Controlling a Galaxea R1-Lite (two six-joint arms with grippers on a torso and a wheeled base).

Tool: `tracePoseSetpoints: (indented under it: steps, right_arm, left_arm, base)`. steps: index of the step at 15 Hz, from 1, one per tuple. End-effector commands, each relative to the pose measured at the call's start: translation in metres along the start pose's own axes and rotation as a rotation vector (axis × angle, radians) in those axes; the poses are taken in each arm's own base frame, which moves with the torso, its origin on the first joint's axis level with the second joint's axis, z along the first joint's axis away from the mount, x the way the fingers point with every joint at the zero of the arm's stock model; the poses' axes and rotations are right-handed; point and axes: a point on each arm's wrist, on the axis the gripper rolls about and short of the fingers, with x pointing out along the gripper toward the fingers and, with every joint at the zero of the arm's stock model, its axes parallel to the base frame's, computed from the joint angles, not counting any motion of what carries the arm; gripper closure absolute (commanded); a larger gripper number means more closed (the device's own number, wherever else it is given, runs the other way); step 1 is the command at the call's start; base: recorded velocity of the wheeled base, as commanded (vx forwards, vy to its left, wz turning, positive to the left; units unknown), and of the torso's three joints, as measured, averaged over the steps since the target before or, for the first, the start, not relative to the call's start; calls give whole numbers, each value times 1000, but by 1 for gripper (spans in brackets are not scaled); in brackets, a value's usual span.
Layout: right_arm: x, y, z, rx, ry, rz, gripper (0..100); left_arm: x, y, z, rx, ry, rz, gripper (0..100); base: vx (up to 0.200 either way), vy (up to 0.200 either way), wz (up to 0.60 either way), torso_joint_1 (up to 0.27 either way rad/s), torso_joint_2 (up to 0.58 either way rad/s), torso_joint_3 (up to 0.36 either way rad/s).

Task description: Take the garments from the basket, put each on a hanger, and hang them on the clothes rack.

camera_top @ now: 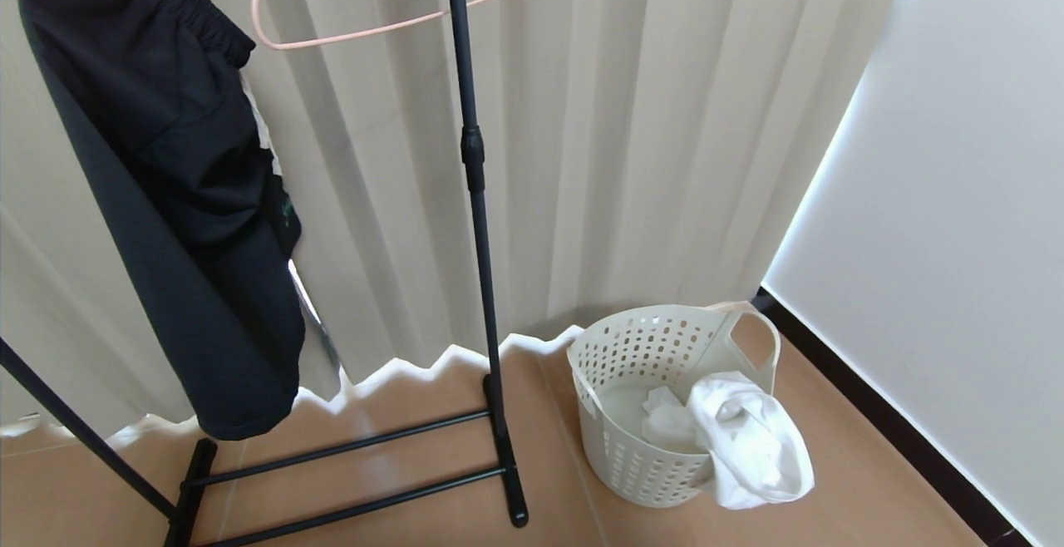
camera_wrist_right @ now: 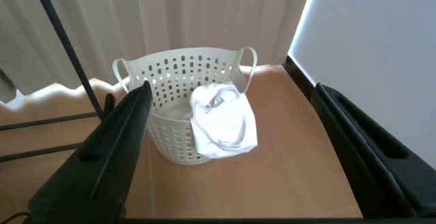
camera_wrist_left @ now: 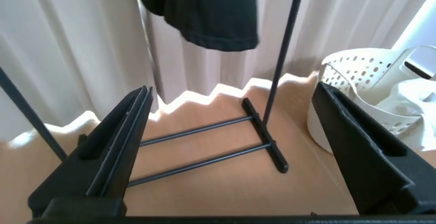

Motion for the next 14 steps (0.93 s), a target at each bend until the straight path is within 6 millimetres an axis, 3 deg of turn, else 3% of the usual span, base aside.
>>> tracePoseSetpoints:
  steps: [1, 7, 10, 14]
  right_arm:
    - [0, 0, 0, 0, 0, 1, 0]
    - [0, 0, 0, 0, 0, 1, 0]
    - [0, 0, 0, 0, 0, 1, 0]
    - [0, 0, 0, 0, 0, 1, 0]
  left_arm:
    - [0, 0, 0, 0, 1, 0, 0]
    - [0, 0, 0, -3, 1, 1, 0]
    - [0, 0, 0, -3, 1, 3, 0]
    - [0, 0, 0, -3, 1, 3, 0]
  base:
    - [0, -200, 0, -2, -2, -2]
    - [0, -200, 0, 1, 2, 3]
    - [0, 0, 0, 0, 0, 0]
    - [0, 0, -450, 2, 2, 2]
